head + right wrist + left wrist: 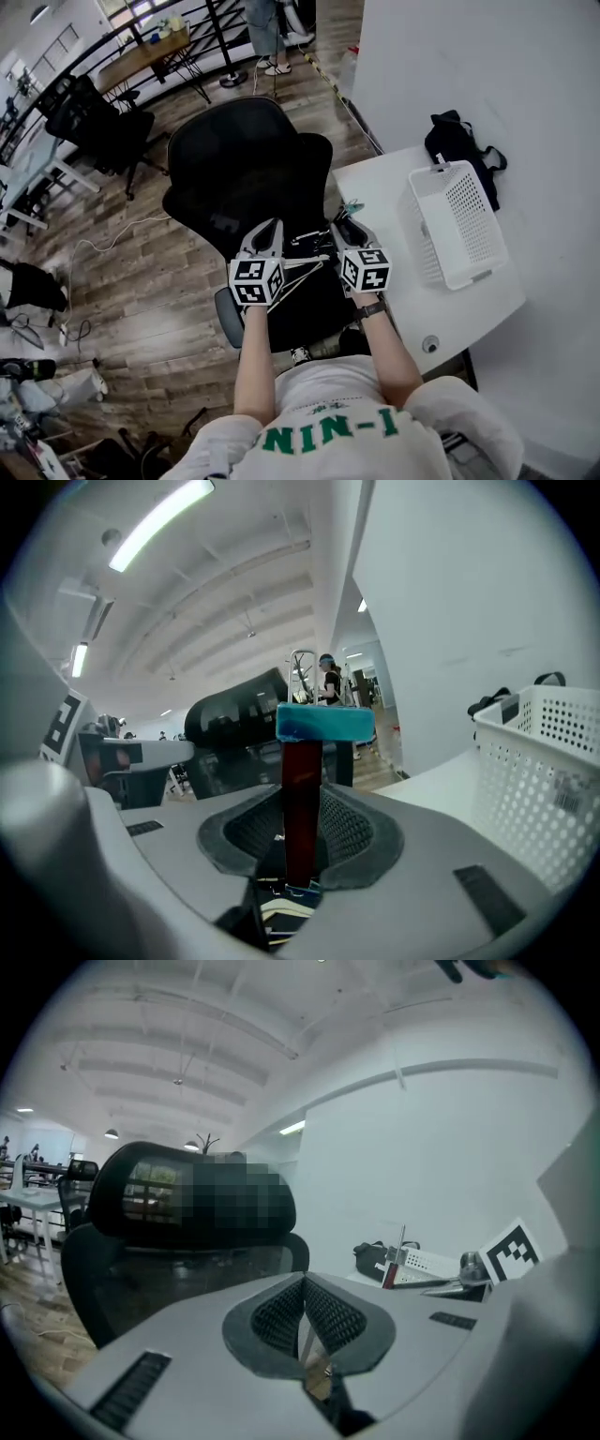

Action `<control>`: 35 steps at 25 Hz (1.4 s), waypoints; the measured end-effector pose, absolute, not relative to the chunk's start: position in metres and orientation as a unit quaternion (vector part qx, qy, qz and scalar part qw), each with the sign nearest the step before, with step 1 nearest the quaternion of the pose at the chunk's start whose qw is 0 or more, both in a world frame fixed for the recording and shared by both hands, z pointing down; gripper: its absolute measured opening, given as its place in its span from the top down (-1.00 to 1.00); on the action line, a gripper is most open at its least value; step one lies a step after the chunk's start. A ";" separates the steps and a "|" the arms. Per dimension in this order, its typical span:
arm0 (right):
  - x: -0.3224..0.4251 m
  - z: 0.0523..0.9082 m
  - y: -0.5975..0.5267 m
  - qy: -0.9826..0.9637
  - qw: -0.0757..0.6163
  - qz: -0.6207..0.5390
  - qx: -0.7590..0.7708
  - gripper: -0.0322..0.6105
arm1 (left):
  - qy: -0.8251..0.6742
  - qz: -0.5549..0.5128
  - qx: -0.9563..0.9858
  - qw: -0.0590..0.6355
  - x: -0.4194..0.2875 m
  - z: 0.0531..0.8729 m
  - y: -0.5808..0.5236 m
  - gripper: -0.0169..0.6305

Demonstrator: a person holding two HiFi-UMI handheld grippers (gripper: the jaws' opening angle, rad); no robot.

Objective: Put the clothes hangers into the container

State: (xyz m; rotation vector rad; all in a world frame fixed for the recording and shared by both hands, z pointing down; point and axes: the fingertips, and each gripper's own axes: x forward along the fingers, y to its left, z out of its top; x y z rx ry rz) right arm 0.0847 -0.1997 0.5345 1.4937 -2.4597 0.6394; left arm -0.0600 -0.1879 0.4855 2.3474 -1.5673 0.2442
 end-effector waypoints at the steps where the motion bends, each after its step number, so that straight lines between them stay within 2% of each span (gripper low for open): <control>1: 0.092 0.521 -0.202 -0.830 0.088 0.208 0.509 0.47 | -0.541 0.083 0.824 0.144 -0.052 0.476 -0.192 0.91; 7: 0.145 0.445 -0.212 -0.822 0.033 0.154 0.547 0.47 | -0.513 0.057 0.853 0.081 0.001 0.419 -0.213 0.91; 13: 0.210 0.371 -0.188 -0.801 0.015 0.069 0.594 0.47 | -0.469 0.035 0.881 0.045 0.064 0.368 -0.206 0.91; 18: 0.274 0.330 -0.176 -0.780 -0.029 0.040 0.624 0.47 | -0.426 0.025 0.904 0.023 0.129 0.350 -0.208 0.91; 32: 0.424 0.304 -0.136 -0.673 -0.010 -0.006 0.739 0.47 | -0.285 0.008 0.959 0.009 0.287 0.336 -0.202 0.91; 35: 0.454 0.316 -0.134 -0.659 0.019 0.001 0.752 0.47 | -0.260 0.010 0.965 0.011 0.318 0.341 -0.199 0.91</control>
